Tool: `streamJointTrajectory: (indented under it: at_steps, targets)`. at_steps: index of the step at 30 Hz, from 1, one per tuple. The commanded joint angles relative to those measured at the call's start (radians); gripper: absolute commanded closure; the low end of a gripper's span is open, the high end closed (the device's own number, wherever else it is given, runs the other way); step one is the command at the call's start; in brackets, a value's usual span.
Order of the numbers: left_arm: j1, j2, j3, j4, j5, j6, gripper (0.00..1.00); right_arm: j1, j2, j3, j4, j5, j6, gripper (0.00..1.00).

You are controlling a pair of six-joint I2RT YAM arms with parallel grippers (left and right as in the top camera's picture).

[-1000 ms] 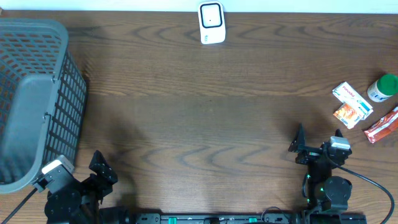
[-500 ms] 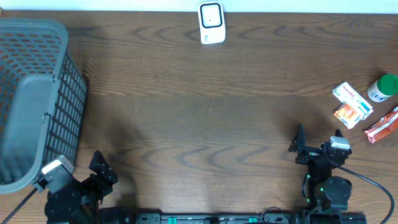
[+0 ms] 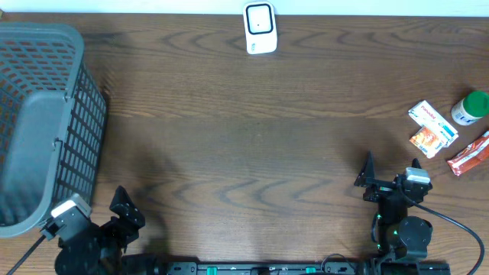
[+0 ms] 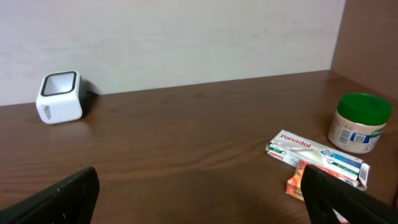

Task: Scan the item barcode

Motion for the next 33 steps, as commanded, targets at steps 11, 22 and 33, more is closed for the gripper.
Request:
streamJointTrajectory:
  at_steps: [11, 22, 33]
  targets:
    - [-0.032, -0.146, -0.536, 0.776, 0.105, -0.009, 0.13, -0.009, -0.006, -0.001, -0.004, -0.007, -0.016, 0.01]
    - [-0.031, -0.146, -0.719, 0.848, 0.098, 0.072, 0.13, -0.009, -0.006, -0.001, -0.004, -0.007, -0.016, 0.01]
    - [-0.034, -0.146, -0.735, 0.864, 0.109, 0.168, 0.13, -0.009, -0.006, -0.001, -0.004, -0.007, -0.016, 0.01]
